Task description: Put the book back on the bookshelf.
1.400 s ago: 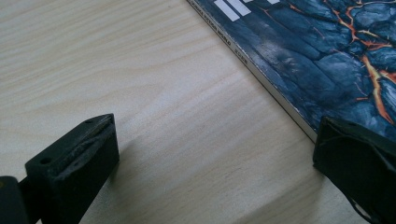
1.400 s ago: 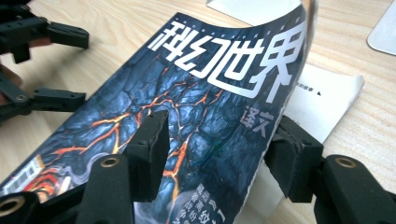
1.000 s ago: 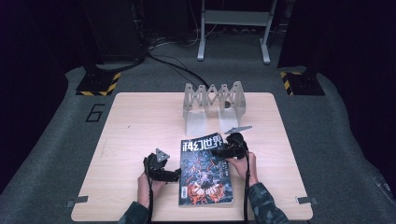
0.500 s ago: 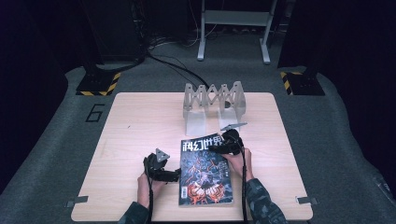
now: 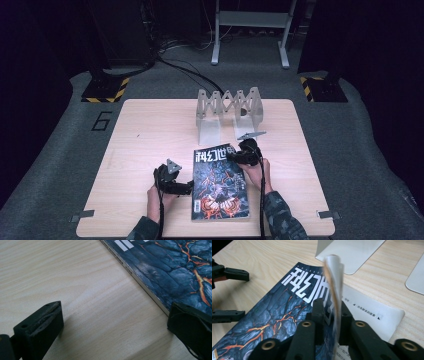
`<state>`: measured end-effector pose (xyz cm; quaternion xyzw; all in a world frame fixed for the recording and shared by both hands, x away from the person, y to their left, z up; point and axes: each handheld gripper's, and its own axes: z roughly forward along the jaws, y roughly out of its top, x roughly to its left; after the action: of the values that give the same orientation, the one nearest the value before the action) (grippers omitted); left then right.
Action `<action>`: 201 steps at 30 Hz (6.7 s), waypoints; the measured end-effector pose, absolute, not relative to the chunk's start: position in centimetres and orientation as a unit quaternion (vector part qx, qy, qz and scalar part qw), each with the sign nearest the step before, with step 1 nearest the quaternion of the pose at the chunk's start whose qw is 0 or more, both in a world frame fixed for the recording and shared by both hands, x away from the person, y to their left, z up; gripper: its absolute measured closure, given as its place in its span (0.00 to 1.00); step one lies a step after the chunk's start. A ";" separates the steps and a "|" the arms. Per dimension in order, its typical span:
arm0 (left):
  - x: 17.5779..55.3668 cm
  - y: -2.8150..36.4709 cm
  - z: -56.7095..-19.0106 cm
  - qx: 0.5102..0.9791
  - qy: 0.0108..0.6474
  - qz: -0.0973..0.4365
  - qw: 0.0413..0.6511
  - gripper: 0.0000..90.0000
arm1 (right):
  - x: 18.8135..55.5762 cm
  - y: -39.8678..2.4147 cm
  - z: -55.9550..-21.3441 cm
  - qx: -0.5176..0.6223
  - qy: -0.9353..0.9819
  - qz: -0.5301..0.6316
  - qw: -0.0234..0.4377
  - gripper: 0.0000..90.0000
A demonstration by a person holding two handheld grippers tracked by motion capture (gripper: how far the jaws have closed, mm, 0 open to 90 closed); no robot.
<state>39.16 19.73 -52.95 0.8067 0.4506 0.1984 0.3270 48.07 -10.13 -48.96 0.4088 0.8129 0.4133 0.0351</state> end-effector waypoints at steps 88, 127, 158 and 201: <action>41.7 14.6 -51.3 0.827 0.426 0.104 0.350 0.43 | 45.1 -13.4 -49.6 0.455 0.826 0.329 0.051 0.63; 44.6 14.7 -51.0 0.830 0.418 0.045 0.366 0.38 | 44.5 -13.9 -50.6 0.437 0.831 0.336 0.074 0.63; 43.7 14.8 -50.1 0.829 0.380 0.038 0.407 0.72 | 44.6 -12.7 -50.9 0.437 0.825 0.356 0.049 0.56; 41.0 15.0 -48.4 0.813 0.285 0.087 0.501 0.78 | 47.4 -14.0 -51.1 0.441 0.793 0.419 -0.032 0.42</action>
<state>41.02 15.02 -48.40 0.8129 0.2847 0.0872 0.5006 47.36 -13.96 -51.13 0.4412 0.7931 0.4187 -0.0320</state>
